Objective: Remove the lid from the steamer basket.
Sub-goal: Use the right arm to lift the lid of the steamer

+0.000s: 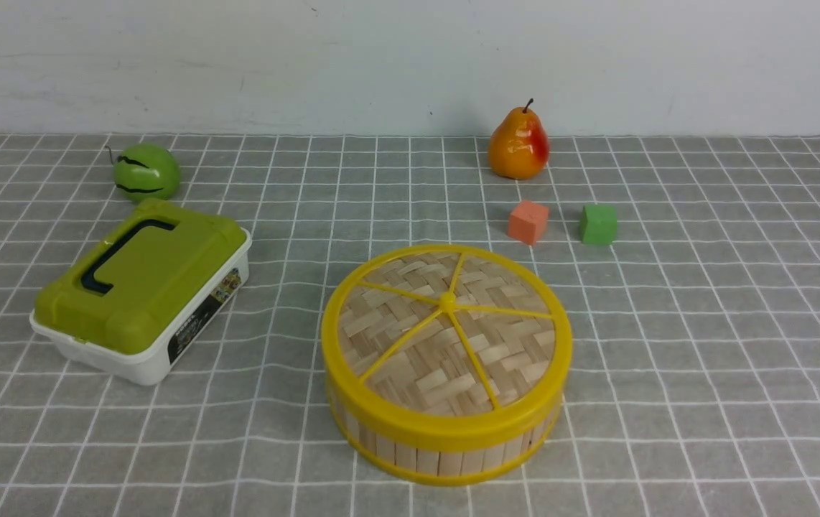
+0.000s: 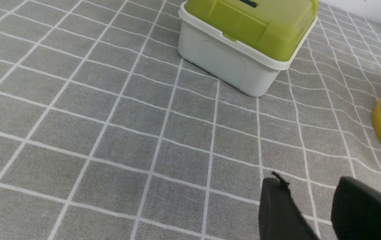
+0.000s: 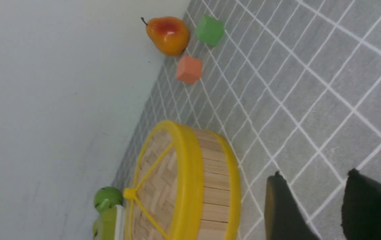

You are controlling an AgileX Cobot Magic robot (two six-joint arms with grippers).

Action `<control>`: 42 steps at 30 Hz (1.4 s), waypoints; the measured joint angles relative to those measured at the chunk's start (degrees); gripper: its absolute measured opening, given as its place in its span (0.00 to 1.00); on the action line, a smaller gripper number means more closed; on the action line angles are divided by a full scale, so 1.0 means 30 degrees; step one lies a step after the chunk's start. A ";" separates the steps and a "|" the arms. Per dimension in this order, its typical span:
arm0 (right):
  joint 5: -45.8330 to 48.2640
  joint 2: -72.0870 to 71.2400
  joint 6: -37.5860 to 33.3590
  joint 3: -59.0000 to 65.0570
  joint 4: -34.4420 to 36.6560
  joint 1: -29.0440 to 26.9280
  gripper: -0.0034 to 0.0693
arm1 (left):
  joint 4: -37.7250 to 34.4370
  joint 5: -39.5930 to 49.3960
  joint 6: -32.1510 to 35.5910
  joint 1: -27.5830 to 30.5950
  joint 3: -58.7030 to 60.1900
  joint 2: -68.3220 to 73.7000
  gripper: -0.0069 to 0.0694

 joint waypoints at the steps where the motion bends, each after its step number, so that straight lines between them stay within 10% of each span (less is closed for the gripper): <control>1: -0.0060 0.0000 0.0024 0.0000 -0.0058 0.0000 0.38 | 0.0000 0.0000 0.0000 0.0000 0.0000 0.0000 0.40; 12: 0.0044 0.0000 -0.1302 -0.0068 -0.3231 0.0000 0.38 | 0.0000 0.0000 0.0000 0.0000 0.0000 0.0000 0.40; 20: 0.5677 0.5218 -1.1054 -0.9838 -0.6640 0.0000 0.05 | 0.0000 0.0000 0.0000 0.0000 0.0000 0.0000 0.40; 29: 1.4745 1.6003 -1.8380 -2.0972 -0.5864 0.0377 0.03 | 0.0000 0.0000 0.0000 0.0000 0.0000 0.0000 0.40; 42: 1.5037 2.6576 -1.6552 -2.7801 -0.9601 0.8227 0.05 | 0.0000 0.0000 0.0000 0.0000 0.0000 0.0000 0.40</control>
